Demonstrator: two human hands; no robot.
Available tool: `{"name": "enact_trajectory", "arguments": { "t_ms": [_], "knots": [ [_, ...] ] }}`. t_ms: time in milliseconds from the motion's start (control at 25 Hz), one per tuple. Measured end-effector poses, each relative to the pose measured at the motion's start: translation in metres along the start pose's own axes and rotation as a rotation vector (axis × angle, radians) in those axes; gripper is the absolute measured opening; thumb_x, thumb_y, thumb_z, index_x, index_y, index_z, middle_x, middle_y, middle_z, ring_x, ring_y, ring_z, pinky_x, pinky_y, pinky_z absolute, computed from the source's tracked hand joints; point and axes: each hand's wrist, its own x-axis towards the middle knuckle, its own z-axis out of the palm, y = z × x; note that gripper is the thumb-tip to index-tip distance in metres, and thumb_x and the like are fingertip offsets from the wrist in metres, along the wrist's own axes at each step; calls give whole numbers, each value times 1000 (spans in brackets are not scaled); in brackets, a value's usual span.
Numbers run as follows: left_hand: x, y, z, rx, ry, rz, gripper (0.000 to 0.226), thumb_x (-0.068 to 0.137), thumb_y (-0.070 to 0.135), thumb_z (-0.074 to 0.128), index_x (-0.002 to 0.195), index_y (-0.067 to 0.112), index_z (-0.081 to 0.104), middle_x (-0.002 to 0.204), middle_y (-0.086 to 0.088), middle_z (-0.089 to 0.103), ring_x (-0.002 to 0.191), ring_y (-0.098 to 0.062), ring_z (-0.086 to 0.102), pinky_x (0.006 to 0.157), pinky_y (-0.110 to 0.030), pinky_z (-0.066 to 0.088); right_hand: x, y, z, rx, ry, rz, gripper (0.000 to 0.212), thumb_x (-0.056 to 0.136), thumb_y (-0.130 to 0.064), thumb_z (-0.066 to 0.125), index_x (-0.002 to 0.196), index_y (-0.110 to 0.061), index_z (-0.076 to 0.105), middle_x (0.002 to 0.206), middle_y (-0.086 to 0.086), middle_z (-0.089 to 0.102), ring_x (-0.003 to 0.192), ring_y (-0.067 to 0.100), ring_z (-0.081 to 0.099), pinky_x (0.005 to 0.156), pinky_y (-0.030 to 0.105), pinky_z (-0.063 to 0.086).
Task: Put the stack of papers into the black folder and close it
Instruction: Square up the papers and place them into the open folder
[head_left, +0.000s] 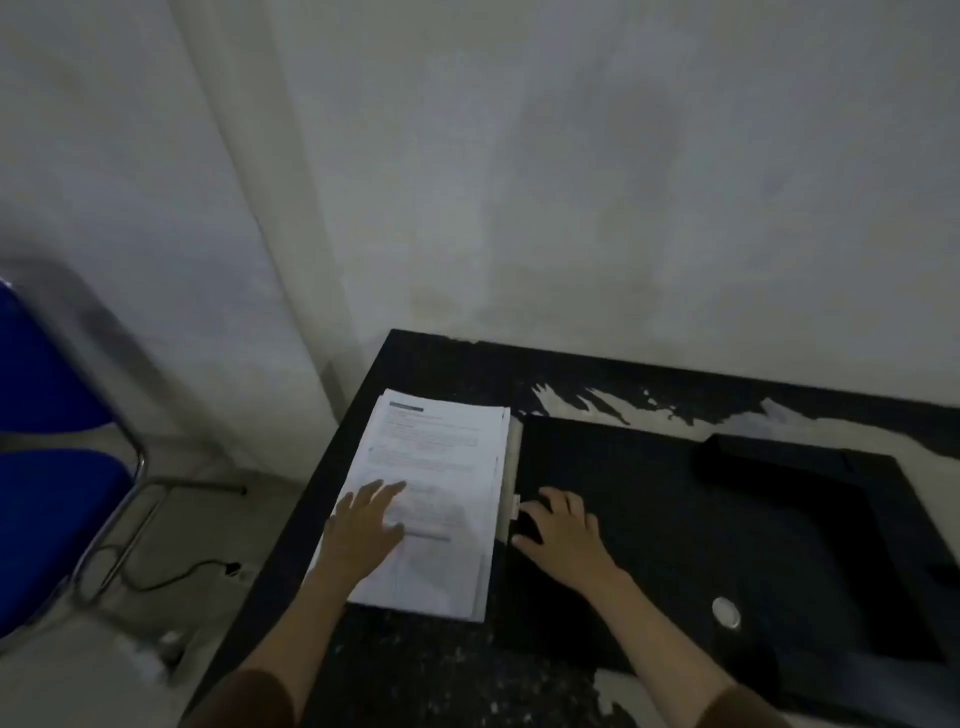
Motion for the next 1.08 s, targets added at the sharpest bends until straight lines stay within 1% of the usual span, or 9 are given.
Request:
{"name": "enact_trajectory", "arguments": {
  "t_ms": [120, 240, 360, 520, 600, 720, 840, 960, 1080],
  "knots": [
    [0, -5, 4, 112, -147, -36, 68, 93, 36, 52, 151, 35, 16, 163, 4, 8, 150, -26, 7, 120, -51, 21, -7, -6, 20, -32, -31, 32, 67, 93, -51, 39, 148, -24, 12, 160, 5, -6, 146, 27, -9, 117, 53, 3],
    [-1, -10, 9, 147, -192, -52, 71, 93, 38, 51, 152, 36, 11, 164, 7, -1, 151, -26, -2, 121, -52, 18, -12, -20, 39, 4, -37, 7, 74, 92, -48, 41, 149, -25, 1, 160, 4, -8, 146, 26, -11, 117, 54, 0],
    [-1, -10, 9, 147, -173, -46, 72, 92, 38, 52, 152, 35, 11, 163, 6, -1, 151, -26, -1, 120, -52, 20, -13, -36, 43, 213, 48, 50, 70, 91, -35, 49, 148, -22, 10, 158, 0, 5, 145, 26, 2, 118, 49, 7],
    [0, -10, 10, 131, -175, -59, 72, 92, 38, 53, 151, 37, 13, 163, 7, 0, 150, -26, -1, 120, -52, 20, -11, -56, 38, 739, 110, 75, 55, 89, -10, 54, 137, -16, 30, 142, 9, 35, 132, 24, 31, 108, 35, 29],
    [1, -10, 10, 137, -174, -63, 72, 91, 39, 53, 151, 37, 13, 163, 7, 1, 150, -26, -1, 120, -52, 20, -11, -59, 34, 911, 123, 110, 51, 87, 0, 53, 133, -11, 32, 138, 12, 41, 123, 19, 42, 103, 28, 36],
    [1, -9, 10, 140, -172, -65, 72, 91, 39, 53, 151, 37, 14, 163, 7, 1, 150, -27, -1, 120, -52, 20, -8, -60, 28, 1095, 41, 224, 54, 89, 1, 52, 135, -10, 26, 135, 11, 47, 111, 14, 47, 94, 25, 39],
    [1, -10, 11, 132, -166, -66, 72, 91, 39, 54, 151, 37, 15, 163, 7, 1, 150, -27, 0, 120, -52, 20, -6, -62, 30, 1035, -59, 237, 51, 91, 0, 45, 138, -8, 27, 137, 12, 48, 115, 18, 48, 97, 27, 40],
    [2, -13, 11, 115, -169, -68, 72, 90, 40, 56, 150, 37, 18, 163, 7, 4, 150, -27, 2, 119, -53, 20, -6, -68, 31, 990, -24, 187, 45, 90, 6, 36, 132, -11, 35, 127, 9, 52, 104, 14, 48, 89, 25, 43],
    [6, -8, 8, -128, -78, -143, 70, 90, 34, 56, 151, 27, 22, 162, -1, 10, 148, -30, 10, 119, -51, 19, -8, -61, 19, 1075, 8, 163, 50, 87, 12, 36, 126, -18, 42, 118, 4, 55, 100, 13, 52, 83, 22, 49]
  ]
}}
